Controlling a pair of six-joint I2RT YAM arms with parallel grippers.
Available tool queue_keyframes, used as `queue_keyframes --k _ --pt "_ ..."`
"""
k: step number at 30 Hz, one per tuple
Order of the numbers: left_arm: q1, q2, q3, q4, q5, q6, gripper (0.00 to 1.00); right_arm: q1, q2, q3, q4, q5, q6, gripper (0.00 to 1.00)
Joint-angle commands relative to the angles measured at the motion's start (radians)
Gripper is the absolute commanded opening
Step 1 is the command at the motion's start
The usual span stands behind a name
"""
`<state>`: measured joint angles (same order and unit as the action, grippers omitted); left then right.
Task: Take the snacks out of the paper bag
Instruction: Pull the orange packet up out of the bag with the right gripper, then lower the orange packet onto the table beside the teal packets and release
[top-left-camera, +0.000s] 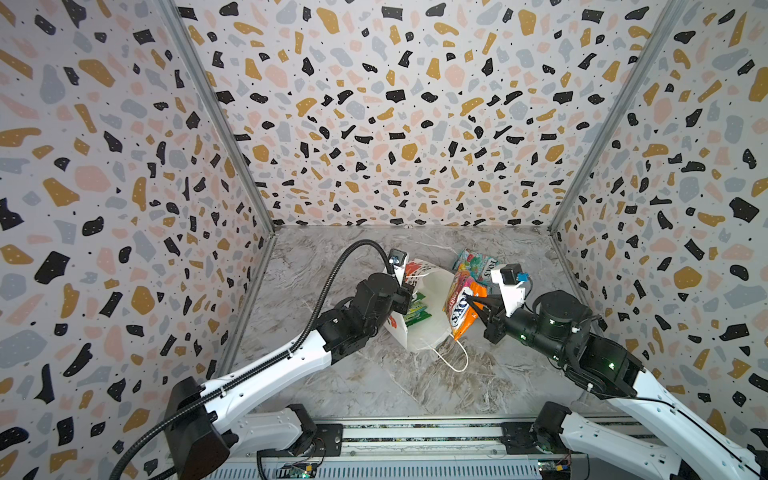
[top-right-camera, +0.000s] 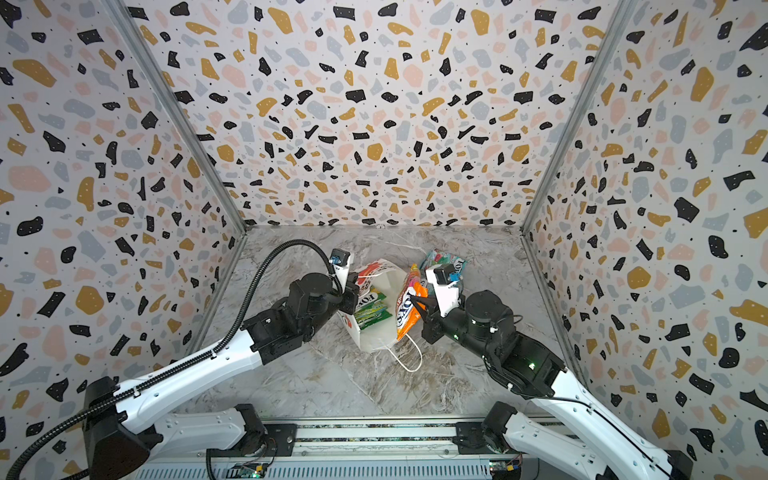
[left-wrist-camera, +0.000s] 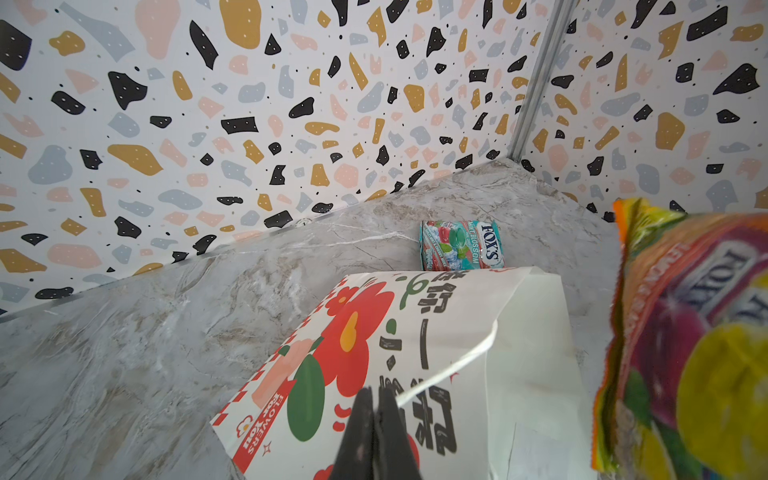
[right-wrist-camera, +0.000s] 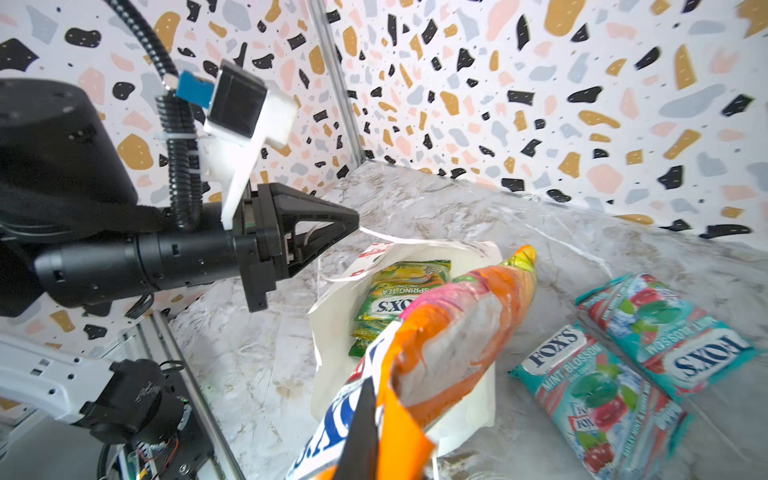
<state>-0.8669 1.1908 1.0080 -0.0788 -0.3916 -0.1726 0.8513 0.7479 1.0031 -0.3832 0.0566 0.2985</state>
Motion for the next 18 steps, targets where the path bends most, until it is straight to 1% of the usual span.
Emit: queue_keyframes --k 1,8,11,13,14,18 --pt "0.000 0.009 0.024 0.006 -0.025 -0.002 0.00 0.003 -0.041 0.055 -0.023 0.147 -0.013 0.00" --pt "0.000 0.008 0.023 0.005 -0.026 -0.001 0.00 0.001 -0.084 0.046 -0.110 0.401 0.012 0.00" --pt "-0.001 0.007 0.024 0.005 -0.025 -0.002 0.00 -0.015 -0.074 0.052 -0.174 0.485 0.033 0.00" --pt "-0.001 0.007 0.024 0.004 -0.022 -0.002 0.00 -0.043 -0.059 0.051 -0.205 0.487 0.042 0.00" --pt "-0.001 0.006 0.024 0.005 -0.021 -0.002 0.00 -0.067 -0.052 0.049 -0.213 0.467 0.042 0.00" --pt "-0.001 0.007 0.025 0.004 -0.018 -0.002 0.00 -0.178 -0.019 0.020 -0.217 0.337 0.036 0.00"
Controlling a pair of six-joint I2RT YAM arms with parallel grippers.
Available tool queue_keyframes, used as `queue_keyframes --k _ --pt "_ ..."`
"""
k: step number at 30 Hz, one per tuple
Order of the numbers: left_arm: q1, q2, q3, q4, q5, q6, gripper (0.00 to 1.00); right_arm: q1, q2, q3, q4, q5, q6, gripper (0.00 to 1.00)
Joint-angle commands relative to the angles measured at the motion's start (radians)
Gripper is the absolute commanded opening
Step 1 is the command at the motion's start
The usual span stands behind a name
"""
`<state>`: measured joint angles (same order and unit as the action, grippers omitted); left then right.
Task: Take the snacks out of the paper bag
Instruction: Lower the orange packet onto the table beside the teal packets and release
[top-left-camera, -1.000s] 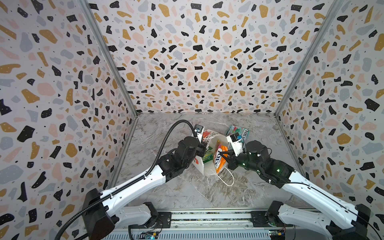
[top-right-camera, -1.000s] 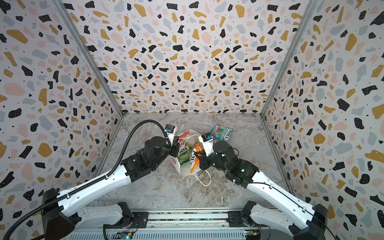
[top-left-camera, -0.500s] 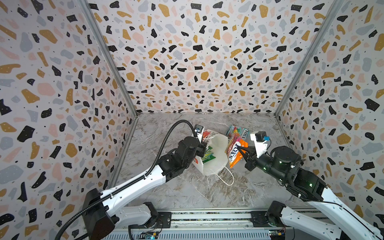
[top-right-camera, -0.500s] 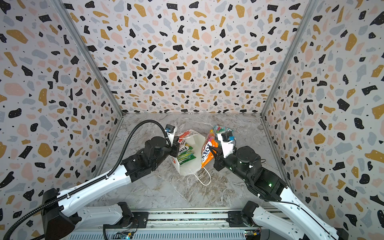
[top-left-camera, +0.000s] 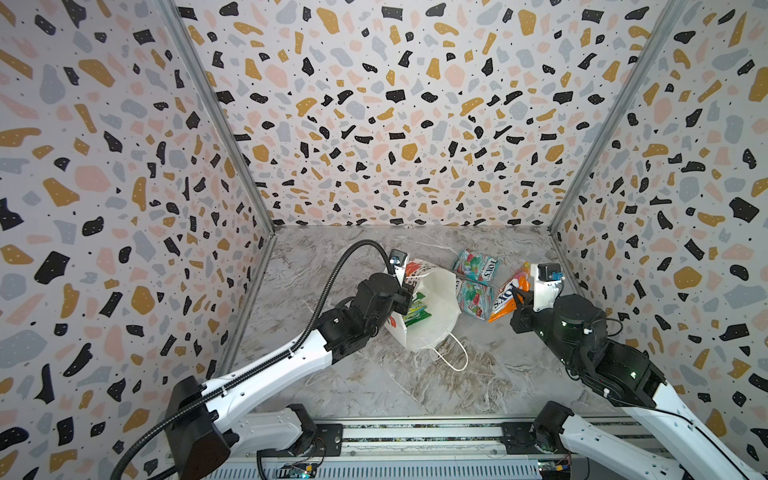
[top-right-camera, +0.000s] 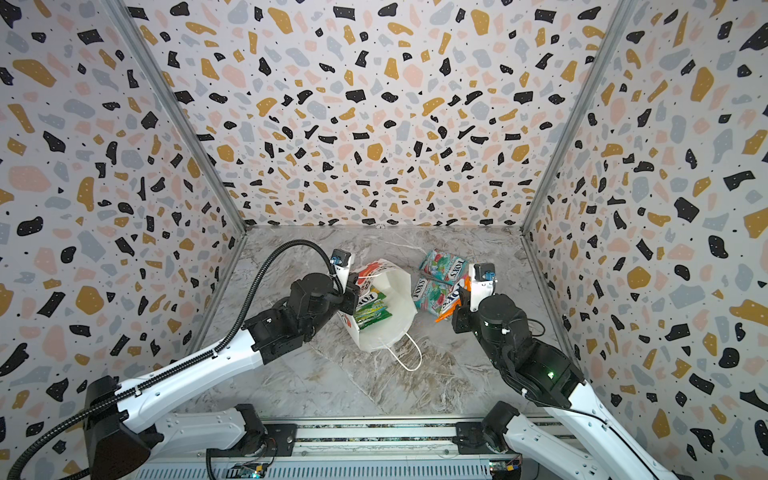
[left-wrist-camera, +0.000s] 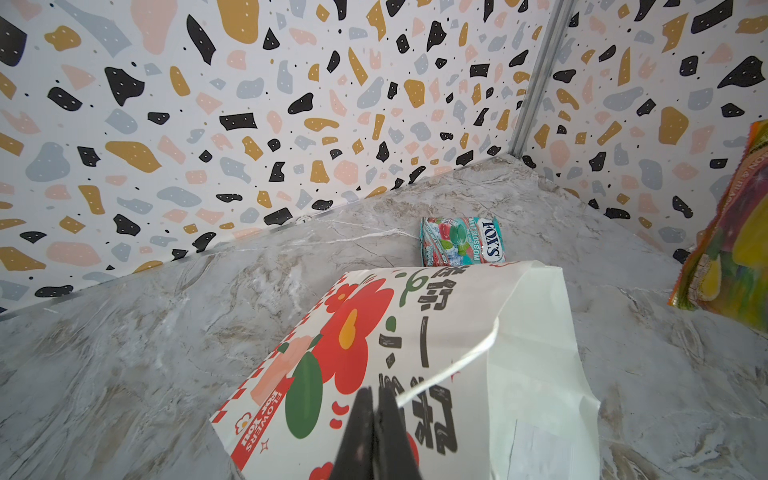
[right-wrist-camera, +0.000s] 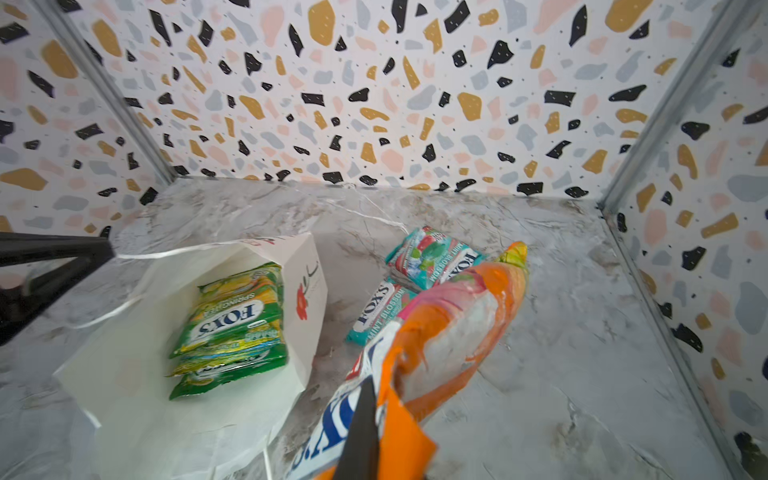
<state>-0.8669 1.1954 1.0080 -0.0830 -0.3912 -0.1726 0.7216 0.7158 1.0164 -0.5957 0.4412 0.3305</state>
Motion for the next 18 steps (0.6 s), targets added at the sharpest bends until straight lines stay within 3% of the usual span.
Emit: queue_keyframes --k 1,9,18 --pt "0.000 0.001 0.026 0.008 -0.018 -0.001 0.00 -0.078 0.023 -0.001 -0.004 -0.083 0.001 0.00" --pt "-0.001 -0.002 0.024 0.008 -0.016 0.002 0.00 -0.325 0.107 -0.089 0.033 -0.447 -0.034 0.00" --pt "0.000 -0.005 0.024 0.007 -0.025 0.003 0.00 -0.393 0.207 -0.202 0.149 -0.829 -0.048 0.00"
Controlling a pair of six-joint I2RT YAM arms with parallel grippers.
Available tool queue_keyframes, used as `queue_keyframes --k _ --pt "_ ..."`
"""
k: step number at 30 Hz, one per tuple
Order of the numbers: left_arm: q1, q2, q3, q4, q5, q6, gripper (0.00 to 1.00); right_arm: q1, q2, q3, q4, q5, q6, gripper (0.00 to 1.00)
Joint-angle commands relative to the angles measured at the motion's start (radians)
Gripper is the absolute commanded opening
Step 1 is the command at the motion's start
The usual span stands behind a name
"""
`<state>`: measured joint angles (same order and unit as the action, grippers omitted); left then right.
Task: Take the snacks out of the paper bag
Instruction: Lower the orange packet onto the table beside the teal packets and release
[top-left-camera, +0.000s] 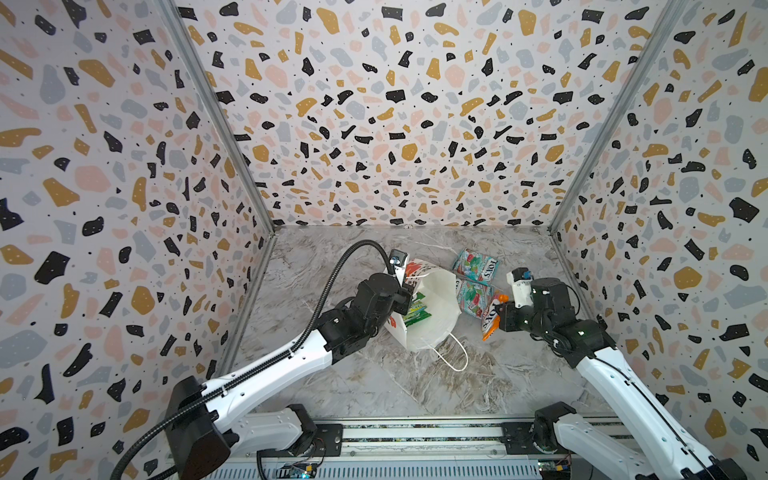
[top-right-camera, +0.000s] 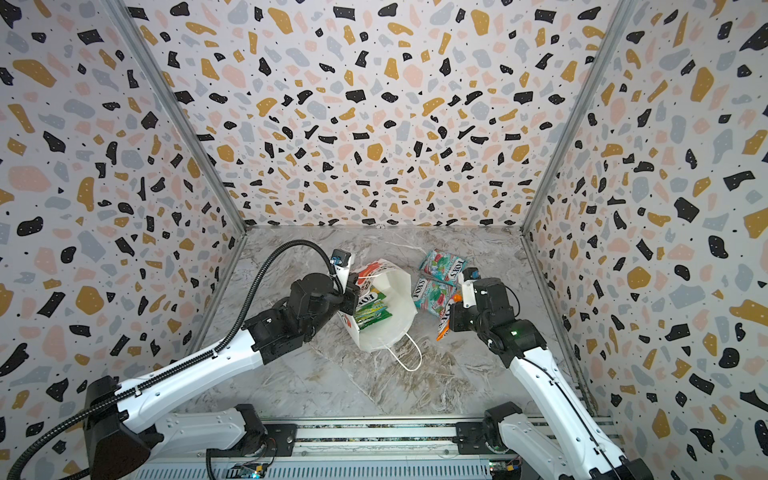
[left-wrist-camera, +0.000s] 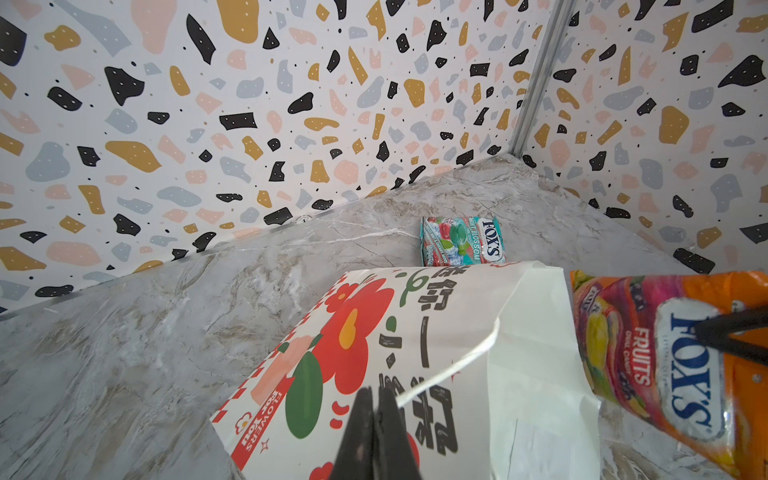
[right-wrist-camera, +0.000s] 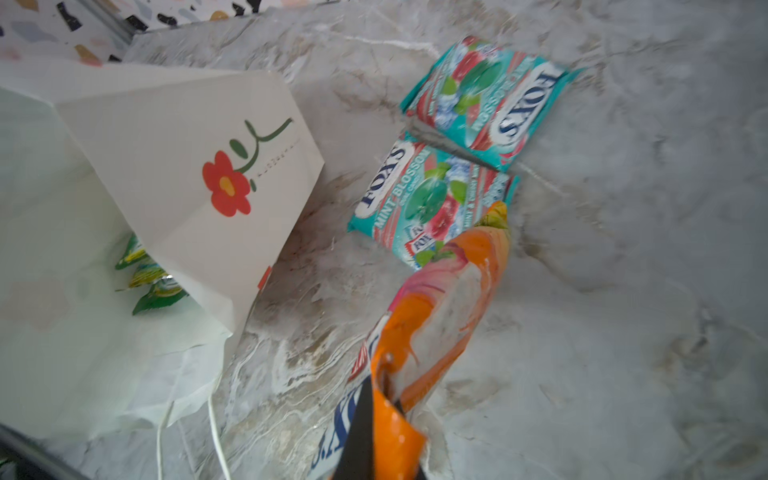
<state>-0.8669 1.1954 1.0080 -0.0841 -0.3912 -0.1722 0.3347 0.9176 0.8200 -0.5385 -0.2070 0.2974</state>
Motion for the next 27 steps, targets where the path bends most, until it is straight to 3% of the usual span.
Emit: queue_keyframes --k 1,8,12,15,21,27 --pt "0.000 -0.005 0.024 0.007 -0.027 0.003 0.00 -0.008 0.016 -0.018 0.109 -0.226 -0.014 0.00" --pt "-0.001 -0.003 0.023 0.006 -0.025 0.005 0.00 -0.023 0.075 -0.117 0.256 -0.458 0.032 0.00" --pt "-0.001 -0.004 0.024 0.006 -0.026 0.005 0.00 -0.029 0.122 -0.166 0.311 -0.510 0.044 0.00" --pt "-0.001 -0.003 0.024 0.006 -0.026 0.005 0.00 -0.029 0.154 -0.179 0.284 -0.450 0.038 0.00" --pt "-0.001 0.003 0.025 0.004 -0.022 0.004 0.00 -0.029 0.196 -0.167 0.194 -0.217 0.016 0.00" --pt "-0.001 0.005 0.025 0.004 -0.024 0.006 0.00 -0.029 0.238 -0.164 0.178 -0.133 -0.002 0.03"
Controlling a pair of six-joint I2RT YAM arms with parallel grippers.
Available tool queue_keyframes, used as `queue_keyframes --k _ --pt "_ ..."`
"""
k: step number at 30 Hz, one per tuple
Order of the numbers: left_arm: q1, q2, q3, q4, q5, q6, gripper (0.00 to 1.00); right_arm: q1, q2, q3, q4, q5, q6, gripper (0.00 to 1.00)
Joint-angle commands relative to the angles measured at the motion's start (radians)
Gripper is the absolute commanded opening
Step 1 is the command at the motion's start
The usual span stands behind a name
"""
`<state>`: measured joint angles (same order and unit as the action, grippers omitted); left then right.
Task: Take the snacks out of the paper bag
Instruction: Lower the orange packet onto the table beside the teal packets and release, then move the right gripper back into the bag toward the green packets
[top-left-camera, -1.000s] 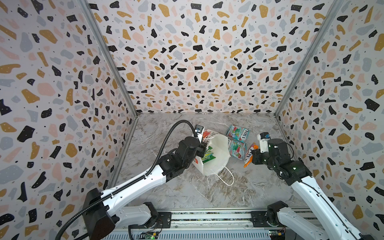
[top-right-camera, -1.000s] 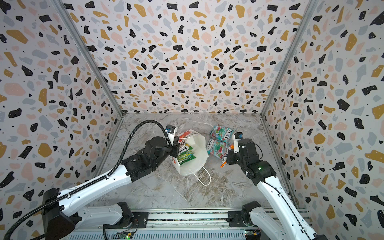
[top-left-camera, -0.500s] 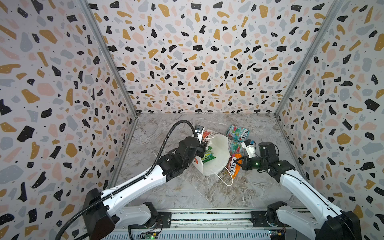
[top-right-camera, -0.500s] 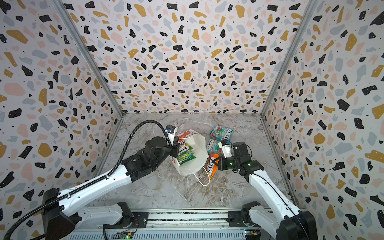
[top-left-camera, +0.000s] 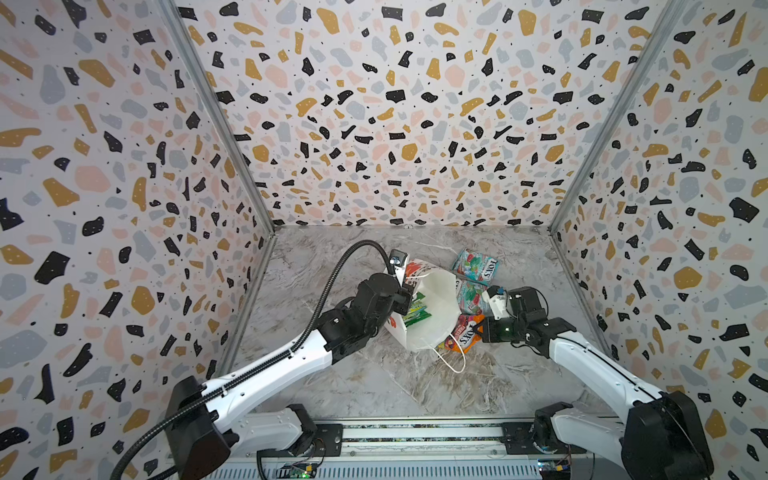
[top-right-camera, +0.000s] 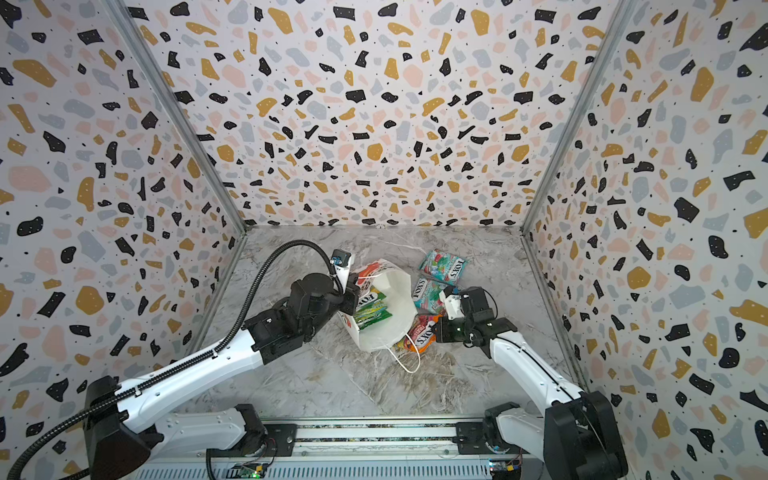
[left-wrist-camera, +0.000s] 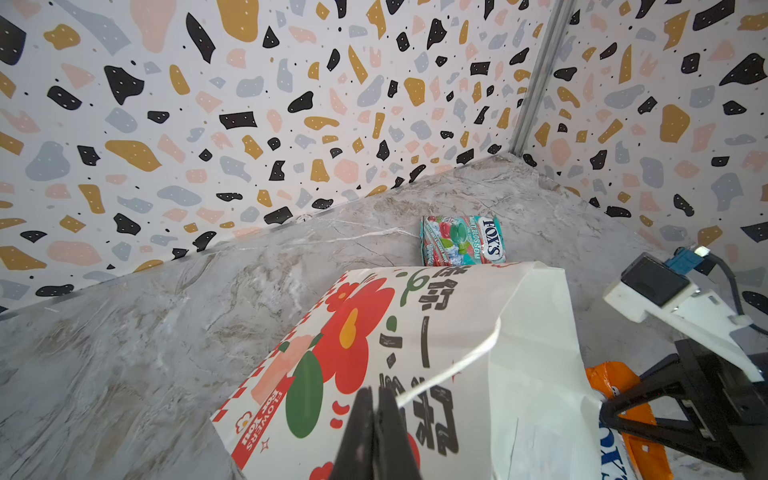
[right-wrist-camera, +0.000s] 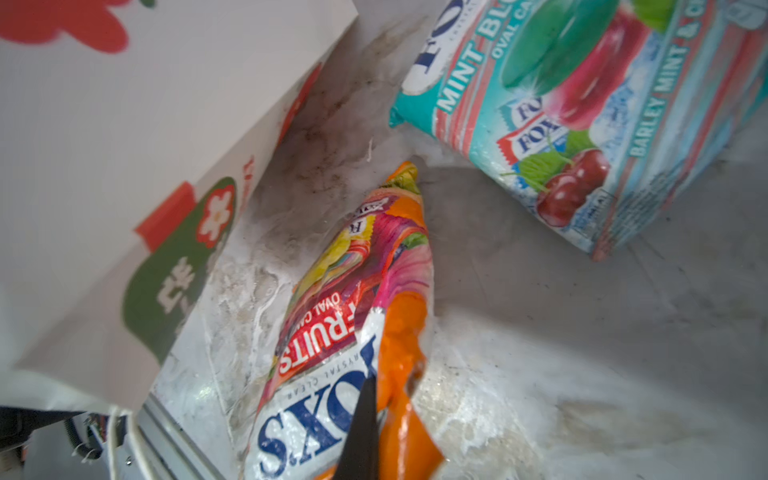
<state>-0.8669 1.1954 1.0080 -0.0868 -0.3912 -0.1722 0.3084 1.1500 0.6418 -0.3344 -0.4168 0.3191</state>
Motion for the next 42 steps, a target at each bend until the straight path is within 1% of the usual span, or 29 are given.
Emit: queue_keyframes --k 1,4,5,7,8,11,14,18,21,24,32,36,39,42 --pt "-0.001 0.007 0.025 0.007 -0.023 0.006 0.00 -0.003 0.016 0.017 -0.028 0.089 -0.027 0.04" --pt "0.000 0.009 0.025 0.007 -0.021 0.006 0.00 -0.003 0.044 0.028 -0.041 0.134 -0.038 0.12" --pt "0.000 0.009 0.026 0.007 -0.022 0.006 0.00 -0.002 0.052 0.031 -0.044 0.148 -0.041 0.17" --pt "-0.001 0.009 0.026 0.007 -0.022 0.007 0.00 -0.002 0.057 0.037 -0.050 0.175 -0.040 0.32" --pt "-0.001 0.010 0.025 0.007 -0.022 0.008 0.00 0.000 0.054 0.039 -0.052 0.193 -0.040 0.38" --pt "0.000 0.010 0.024 0.006 -0.023 0.008 0.00 0.003 0.035 0.048 -0.061 0.235 -0.040 0.50" --pt "-0.001 0.012 0.027 0.006 -0.020 0.007 0.00 0.006 0.006 0.059 -0.077 0.298 -0.037 0.54" --pt "0.000 0.013 0.027 0.006 -0.020 0.008 0.00 0.008 -0.055 0.060 -0.076 0.394 -0.025 0.57" --pt "0.000 0.012 0.027 0.006 -0.017 0.007 0.00 0.008 -0.120 0.053 -0.055 0.408 -0.016 0.58" --pt "-0.001 0.010 0.026 0.007 -0.018 0.007 0.00 0.008 -0.179 0.049 -0.024 0.364 -0.018 0.59" --pt "0.000 0.008 0.026 0.007 -0.019 0.005 0.00 0.009 -0.303 0.026 0.081 0.140 -0.020 0.59" --pt "-0.001 0.008 0.028 0.006 -0.019 0.003 0.00 0.017 -0.346 0.015 0.144 0.004 -0.017 0.59" --pt "-0.001 0.009 0.028 0.004 -0.018 0.000 0.00 0.051 -0.347 0.018 0.180 -0.081 -0.011 0.59" --pt "0.000 0.010 0.029 0.002 -0.020 -0.001 0.00 0.121 -0.338 0.020 0.226 -0.123 -0.004 0.59"
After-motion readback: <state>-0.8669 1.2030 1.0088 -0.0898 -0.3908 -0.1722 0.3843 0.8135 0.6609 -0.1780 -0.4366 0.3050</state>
